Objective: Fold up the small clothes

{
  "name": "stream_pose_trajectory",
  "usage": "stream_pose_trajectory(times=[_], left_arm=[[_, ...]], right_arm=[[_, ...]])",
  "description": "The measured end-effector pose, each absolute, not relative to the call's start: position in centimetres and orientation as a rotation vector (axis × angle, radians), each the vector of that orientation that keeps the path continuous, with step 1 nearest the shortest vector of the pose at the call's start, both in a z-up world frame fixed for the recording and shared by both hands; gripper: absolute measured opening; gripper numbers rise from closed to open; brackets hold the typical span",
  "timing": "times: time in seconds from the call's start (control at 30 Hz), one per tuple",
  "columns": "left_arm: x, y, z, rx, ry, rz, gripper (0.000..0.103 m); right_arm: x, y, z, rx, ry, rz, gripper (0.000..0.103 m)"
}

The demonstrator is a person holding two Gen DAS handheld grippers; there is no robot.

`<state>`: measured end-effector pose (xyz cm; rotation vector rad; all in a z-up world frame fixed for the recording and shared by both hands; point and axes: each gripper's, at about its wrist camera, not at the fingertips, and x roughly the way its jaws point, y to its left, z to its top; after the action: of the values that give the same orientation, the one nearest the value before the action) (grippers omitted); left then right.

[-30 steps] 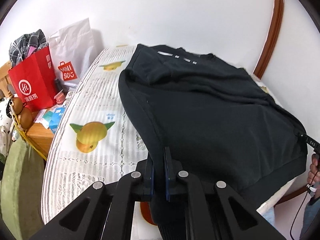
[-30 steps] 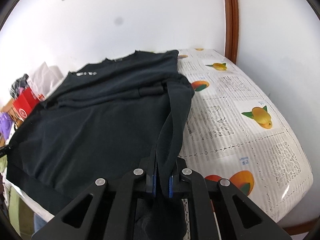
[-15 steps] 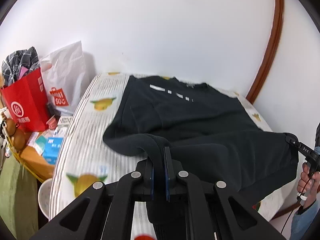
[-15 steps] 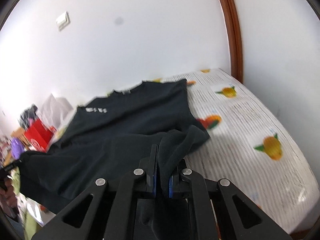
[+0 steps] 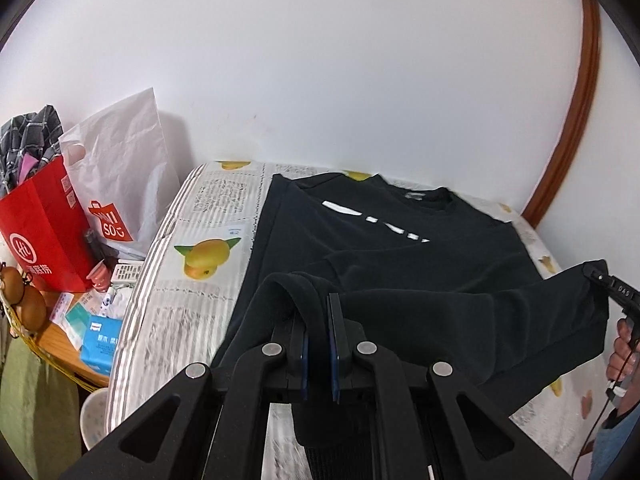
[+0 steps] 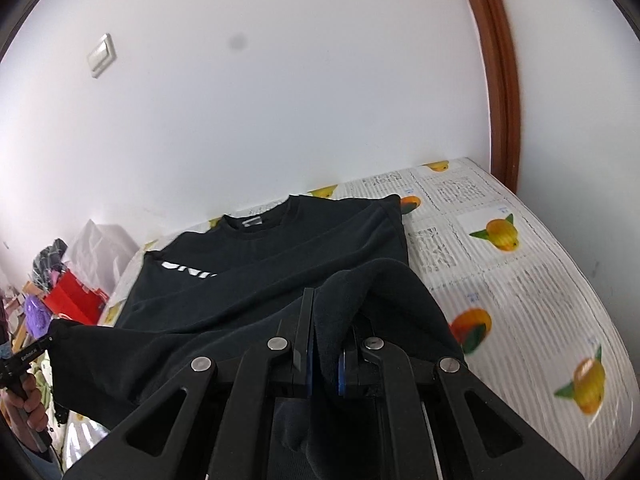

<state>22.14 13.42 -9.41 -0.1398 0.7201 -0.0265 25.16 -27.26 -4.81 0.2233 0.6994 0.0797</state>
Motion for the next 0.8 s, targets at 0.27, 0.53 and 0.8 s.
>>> stream_pose_trajectory(times=[0.27, 0.53, 0.8], left_arm=[[26.9, 14.0, -12.6, -0.105, 0.792, 0.025, 0.008], [29.2, 14.4, -15.7, -0.109, 0.866, 0.028, 0.009], [29.3, 14.0, -15.8, -0.086, 0.87, 0.043, 0.011]], right_arm=[[30.1, -28.2, -8.3, 0.204, 0.779, 0.047, 0.008], [33.1, -28.8, -12.5, 0.142, 0.867, -0.024, 0.008], [33.2, -29.0, -13.5, 0.122, 0.884, -0.031, 0.008]])
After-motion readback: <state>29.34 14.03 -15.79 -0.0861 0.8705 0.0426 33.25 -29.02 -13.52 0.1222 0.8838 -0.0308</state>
